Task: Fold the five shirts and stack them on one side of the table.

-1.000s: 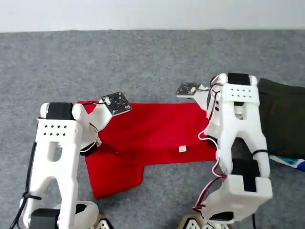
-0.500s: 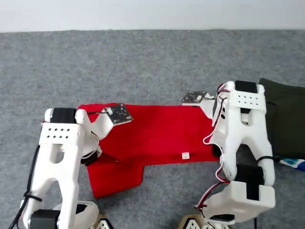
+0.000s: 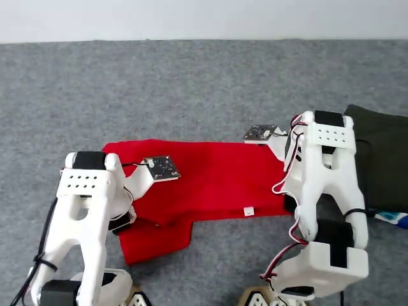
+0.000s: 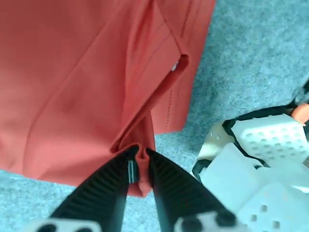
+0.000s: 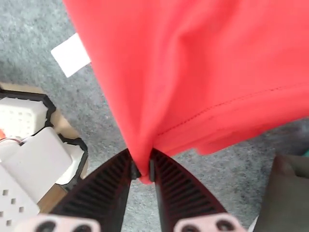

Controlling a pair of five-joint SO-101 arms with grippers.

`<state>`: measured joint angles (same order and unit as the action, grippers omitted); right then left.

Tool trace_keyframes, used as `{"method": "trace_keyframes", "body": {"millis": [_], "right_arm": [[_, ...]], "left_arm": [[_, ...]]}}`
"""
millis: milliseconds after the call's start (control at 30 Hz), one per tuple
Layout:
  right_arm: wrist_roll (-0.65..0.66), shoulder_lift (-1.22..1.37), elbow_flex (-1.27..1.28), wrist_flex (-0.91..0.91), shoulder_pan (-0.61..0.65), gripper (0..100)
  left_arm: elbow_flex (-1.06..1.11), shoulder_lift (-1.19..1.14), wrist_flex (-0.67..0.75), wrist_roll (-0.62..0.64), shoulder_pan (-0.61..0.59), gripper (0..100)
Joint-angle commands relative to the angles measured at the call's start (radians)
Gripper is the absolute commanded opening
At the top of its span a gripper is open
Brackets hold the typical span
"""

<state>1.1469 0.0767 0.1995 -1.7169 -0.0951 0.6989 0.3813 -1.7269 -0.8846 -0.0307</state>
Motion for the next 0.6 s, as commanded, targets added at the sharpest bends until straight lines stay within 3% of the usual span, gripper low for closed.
{"method": "trace_keyframes", "body": {"millis": [0, 233, 400, 567], "right_arm": [[0.008, -0.054, -0.006, 0.002, -0.013, 2.3], [0.003, -0.062, -0.051, -0.073, -0.013, 20.6], [-0.034, -0.058, -0.110, -0.073, -0.007, 21.8], [-0.103, -0.054, -0.199, -0.047, 0.024, 21.7]], "left_arm": [[-0.002, 0.035, -0.029, -0.009, 0.006, 8], [-0.010, 0.035, -0.029, 0.037, 0.006, 16], [-0.024, 0.035, -0.029, 0.055, 0.005, 16], [-0.173, 0.035, -0.020, 0.173, -0.002, 15]]}}
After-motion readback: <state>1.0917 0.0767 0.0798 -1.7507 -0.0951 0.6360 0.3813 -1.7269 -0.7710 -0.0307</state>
